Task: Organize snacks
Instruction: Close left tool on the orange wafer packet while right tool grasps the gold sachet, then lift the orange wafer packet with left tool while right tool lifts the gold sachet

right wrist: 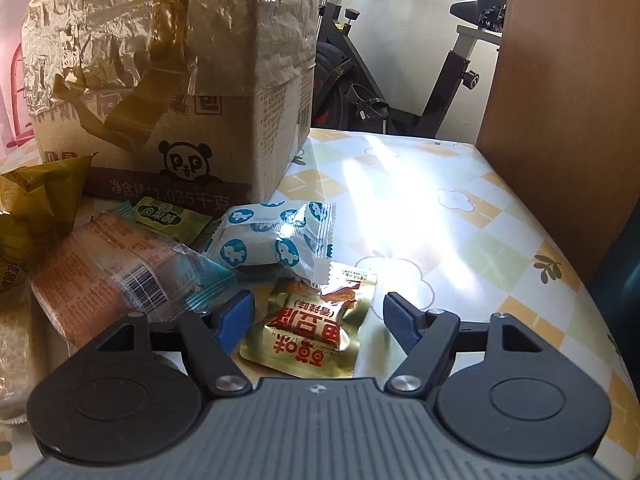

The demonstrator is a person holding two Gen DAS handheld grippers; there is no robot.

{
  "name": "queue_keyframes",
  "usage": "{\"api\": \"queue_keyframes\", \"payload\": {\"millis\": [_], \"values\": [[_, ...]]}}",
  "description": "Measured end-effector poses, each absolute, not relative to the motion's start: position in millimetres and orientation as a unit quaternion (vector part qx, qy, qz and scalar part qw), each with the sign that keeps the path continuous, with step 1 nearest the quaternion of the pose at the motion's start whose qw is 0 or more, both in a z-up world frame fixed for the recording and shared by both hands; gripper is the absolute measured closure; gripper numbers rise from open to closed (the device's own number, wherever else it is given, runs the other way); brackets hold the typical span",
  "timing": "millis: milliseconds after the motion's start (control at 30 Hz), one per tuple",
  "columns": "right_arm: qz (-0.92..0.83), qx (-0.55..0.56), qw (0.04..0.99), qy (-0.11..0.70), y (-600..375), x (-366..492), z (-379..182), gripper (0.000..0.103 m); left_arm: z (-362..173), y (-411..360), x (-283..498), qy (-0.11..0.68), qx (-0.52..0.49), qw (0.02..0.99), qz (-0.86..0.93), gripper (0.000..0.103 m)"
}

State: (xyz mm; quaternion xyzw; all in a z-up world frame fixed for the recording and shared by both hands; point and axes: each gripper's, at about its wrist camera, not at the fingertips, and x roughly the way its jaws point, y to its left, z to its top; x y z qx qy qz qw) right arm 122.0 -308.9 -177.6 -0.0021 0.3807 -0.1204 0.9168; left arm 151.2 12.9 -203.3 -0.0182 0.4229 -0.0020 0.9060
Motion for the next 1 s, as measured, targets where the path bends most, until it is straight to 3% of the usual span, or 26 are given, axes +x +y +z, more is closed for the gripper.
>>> {"api": "queue_keyframes", "payload": {"millis": [267,300,333,600,633,667,900,1000], "values": [[-0.112,0.029,0.917,0.381,-318,121,-180,0.031,-204,10,147,0.416,-0.003,0.909,-0.001,0.064],[-0.111,0.028,0.919,0.378,-317,120,-179,0.035,-204,10,147,0.416,-0.003,0.909,-0.002,0.064],[-0.111,0.028,0.921,0.373,-317,119,-179,0.046,-203,10,147,0.416,-0.003,0.909,-0.002,0.065],[-0.107,0.026,0.926,0.361,-312,109,-175,0.063,-201,18,147,0.425,-0.033,0.905,-0.011,0.065],[-0.102,0.027,0.928,0.357,-311,108,-175,0.071,-201,19,147,0.426,-0.036,0.904,-0.013,0.065],[-0.102,0.026,0.929,0.356,-310,107,-174,0.073,-201,20,146,0.427,-0.038,0.903,-0.015,0.065],[-0.093,0.024,0.921,0.377,-307,100,-167,0.072,-201,23,143,0.427,-0.046,0.903,-0.021,0.065],[-0.099,0.021,0.919,0.381,-306,98,-162,0.067,-203,21,143,0.425,-0.042,0.904,-0.022,0.065]]}}
